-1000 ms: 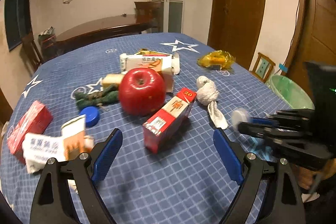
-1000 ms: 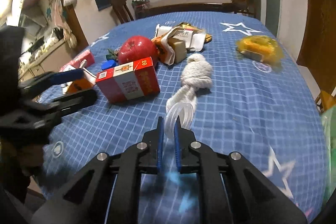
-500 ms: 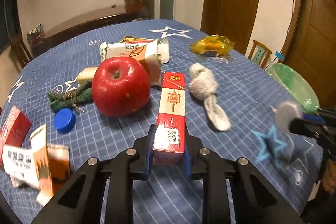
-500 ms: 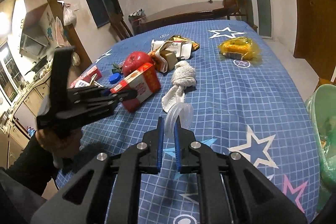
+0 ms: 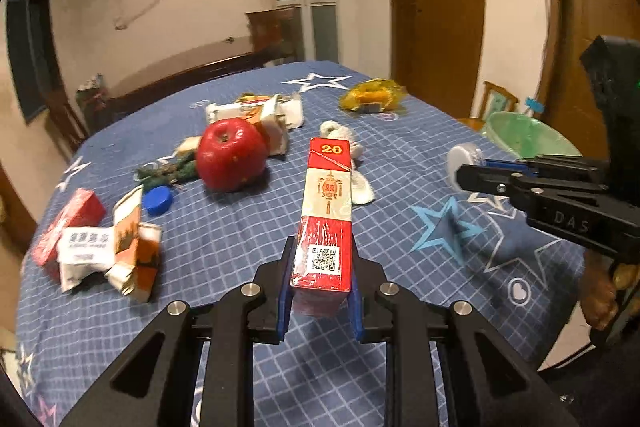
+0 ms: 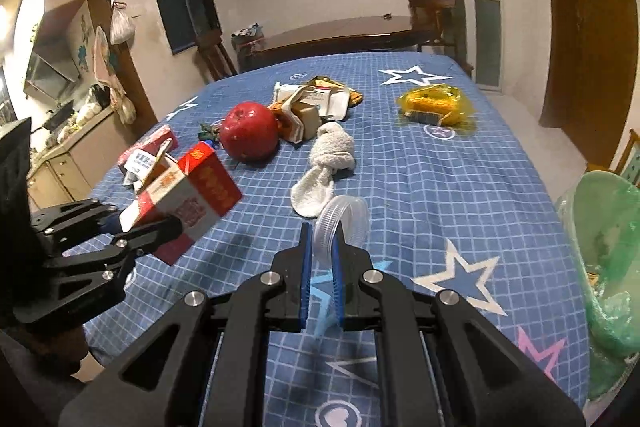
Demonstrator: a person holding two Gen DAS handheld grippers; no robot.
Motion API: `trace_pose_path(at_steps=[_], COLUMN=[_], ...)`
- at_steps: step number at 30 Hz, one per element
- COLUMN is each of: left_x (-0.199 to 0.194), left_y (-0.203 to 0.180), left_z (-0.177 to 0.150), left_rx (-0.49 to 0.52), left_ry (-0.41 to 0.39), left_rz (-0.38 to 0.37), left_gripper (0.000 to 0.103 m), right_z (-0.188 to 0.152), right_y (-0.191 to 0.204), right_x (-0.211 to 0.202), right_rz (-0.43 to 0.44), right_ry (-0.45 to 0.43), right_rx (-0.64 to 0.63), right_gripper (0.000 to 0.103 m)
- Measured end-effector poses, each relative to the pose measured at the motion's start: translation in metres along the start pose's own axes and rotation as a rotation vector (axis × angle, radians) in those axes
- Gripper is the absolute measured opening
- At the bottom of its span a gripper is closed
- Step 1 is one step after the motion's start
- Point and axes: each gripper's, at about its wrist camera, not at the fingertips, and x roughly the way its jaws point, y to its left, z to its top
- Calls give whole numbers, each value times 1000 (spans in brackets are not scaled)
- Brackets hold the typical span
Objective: Collect trash
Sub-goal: 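Carry the red cigarette box and plastic lid over the green bin with both tools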
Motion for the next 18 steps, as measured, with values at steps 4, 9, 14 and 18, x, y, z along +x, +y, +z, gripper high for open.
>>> trace_pose_path(at_steps=[4,9,14,18], left_x=[1,2,4,6], left_y=[0,-6,-14,-22], left_z=[5,10,17,27], left_rx=[-52,-73,-68,-58], left_ry=[13,18,0,-14], left_rz=[80,184,218,228], left_gripper=[24,24,24,24], right_z=[-5,-7,-6,-4], right_y=[2,7,2,-4], right_x=[-7,-13,-18,-26], right_rz=[-30,-50,-65,-90], right_ry=[-16,-32,-48,-74], right_rx=[-10,-35,-30,-27], right_gripper=[8,8,8,8])
